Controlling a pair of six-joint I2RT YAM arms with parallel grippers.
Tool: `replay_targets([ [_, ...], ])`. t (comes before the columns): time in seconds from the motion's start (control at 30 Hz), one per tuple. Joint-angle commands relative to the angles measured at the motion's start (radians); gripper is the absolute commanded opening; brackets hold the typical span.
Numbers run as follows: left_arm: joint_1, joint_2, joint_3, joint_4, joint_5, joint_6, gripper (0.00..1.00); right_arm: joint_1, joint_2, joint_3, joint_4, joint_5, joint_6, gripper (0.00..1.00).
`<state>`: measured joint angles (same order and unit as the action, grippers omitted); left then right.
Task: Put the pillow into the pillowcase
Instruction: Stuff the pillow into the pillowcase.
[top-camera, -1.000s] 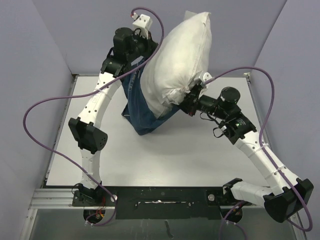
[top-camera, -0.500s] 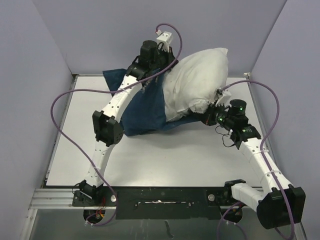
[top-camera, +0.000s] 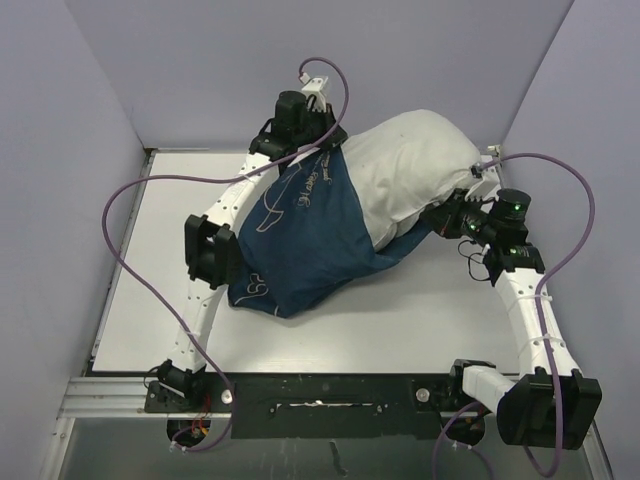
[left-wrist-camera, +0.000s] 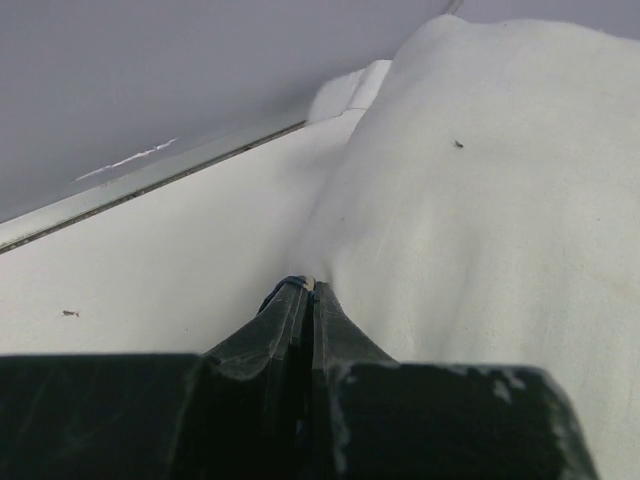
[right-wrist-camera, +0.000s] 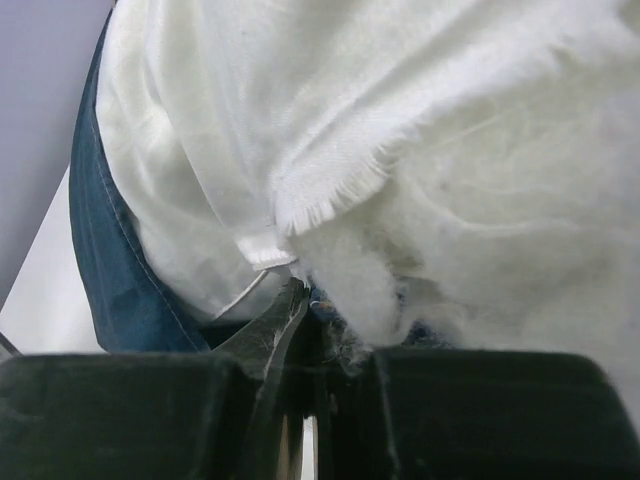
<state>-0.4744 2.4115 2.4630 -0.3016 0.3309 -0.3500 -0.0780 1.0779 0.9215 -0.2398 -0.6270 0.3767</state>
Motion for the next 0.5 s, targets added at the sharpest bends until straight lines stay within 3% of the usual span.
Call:
replay_targets([
  [0.0, -0.017, -0.053, 0.031, 0.104, 0.025, -0.041, 0.0, 0.001, -0.031, -0.003, 0.012, -0.038, -0.008, 0.0],
  [0.47, -0.077, 0.078, 0.14, 0.095, 0.027, -0.107, 0.0, 0.002, -0.069, -0.068, 0.003, -0.03, 0.0, 0.0],
])
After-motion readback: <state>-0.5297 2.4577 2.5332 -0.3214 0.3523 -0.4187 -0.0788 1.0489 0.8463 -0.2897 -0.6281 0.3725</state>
